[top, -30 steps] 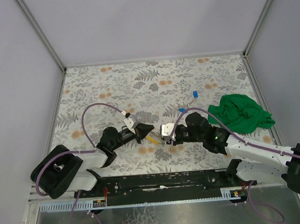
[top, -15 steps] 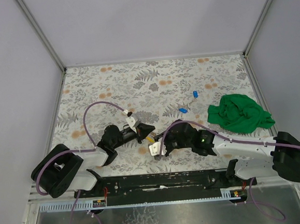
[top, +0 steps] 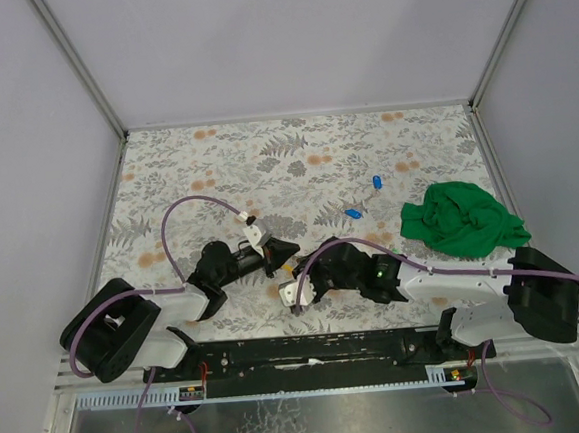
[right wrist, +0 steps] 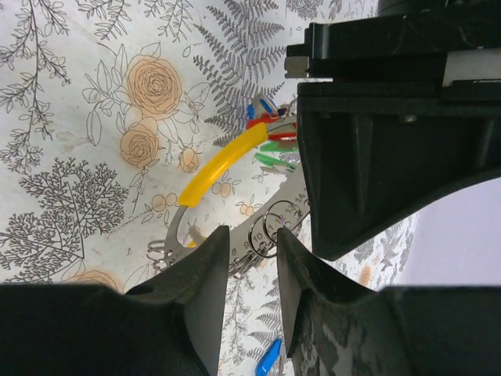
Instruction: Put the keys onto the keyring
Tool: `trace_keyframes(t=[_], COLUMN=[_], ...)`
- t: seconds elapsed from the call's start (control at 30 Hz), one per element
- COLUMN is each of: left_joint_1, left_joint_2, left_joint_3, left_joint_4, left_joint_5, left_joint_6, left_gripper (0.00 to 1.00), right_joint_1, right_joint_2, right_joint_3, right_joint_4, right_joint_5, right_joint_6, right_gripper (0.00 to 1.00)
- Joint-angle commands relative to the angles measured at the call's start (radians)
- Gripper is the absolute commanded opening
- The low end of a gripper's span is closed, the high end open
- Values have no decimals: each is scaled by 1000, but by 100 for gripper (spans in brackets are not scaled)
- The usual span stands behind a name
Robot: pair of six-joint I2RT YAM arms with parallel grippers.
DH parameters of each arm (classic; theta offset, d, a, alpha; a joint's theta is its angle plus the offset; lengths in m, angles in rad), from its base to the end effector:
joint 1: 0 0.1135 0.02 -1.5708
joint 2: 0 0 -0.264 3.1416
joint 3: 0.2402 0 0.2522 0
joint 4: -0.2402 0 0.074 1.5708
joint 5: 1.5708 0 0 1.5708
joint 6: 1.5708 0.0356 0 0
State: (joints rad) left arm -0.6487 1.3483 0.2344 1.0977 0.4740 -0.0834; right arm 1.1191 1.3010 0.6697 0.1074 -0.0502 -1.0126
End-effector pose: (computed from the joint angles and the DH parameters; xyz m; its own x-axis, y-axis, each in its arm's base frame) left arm 0.1729 -0.1515 0.1759 -0.0879 -0.0263 -0.9958 0.8970 0.4326 -0.0907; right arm 0.1196 0.2506 0.2170 0.6626 -0.5750 -0.4799 -0.6712 -0.1716 -0.7211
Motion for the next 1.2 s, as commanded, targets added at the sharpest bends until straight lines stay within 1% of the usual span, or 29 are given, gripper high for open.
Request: trace_keyframes(t=[0.0,0.17,0.37,0.57,0.7,0.8,0.9,0.97,1.07,1.17], left_joint_1=[4,3,4,2,3,4,7,12,22,25], left_joint_2=[0,3,6,-5,-30,-57,-105,-144,-196,-235], left_joint_3=[33,37,38,36,24,6,-43,-85,-133,-172], left_joint_4=[47,47,44,31,25,34,73,111,125,117], left_joint_5=[26,35,37,27,4,-19,-75,-126,-158,-139], left_joint_6=[-10,-12,-10,-1,14,13,4,-5,-17,-45], left_gripper=[0,0,0,0,1,10,19,23,25,25], right_joint_1=[17,24,24,23,22,16,-2,-24,-65,-117], right_joint_2=[9,18,1,-27,-44,-49,-49,-51,-59,-72], right_joint_3=[25,17,27,53,60,59,54,50,28,-2], right_joint_4=[58,87,94,32,13,18,30,36,70,121], right_joint_5=[86,134,111,78,53,39,8,-28,-96,-175], right_joint_6=[-66,-71,-14,72,115,156,197,227,285,345], right_gripper=[36,28,14,1,0,0,0,0,0,0])
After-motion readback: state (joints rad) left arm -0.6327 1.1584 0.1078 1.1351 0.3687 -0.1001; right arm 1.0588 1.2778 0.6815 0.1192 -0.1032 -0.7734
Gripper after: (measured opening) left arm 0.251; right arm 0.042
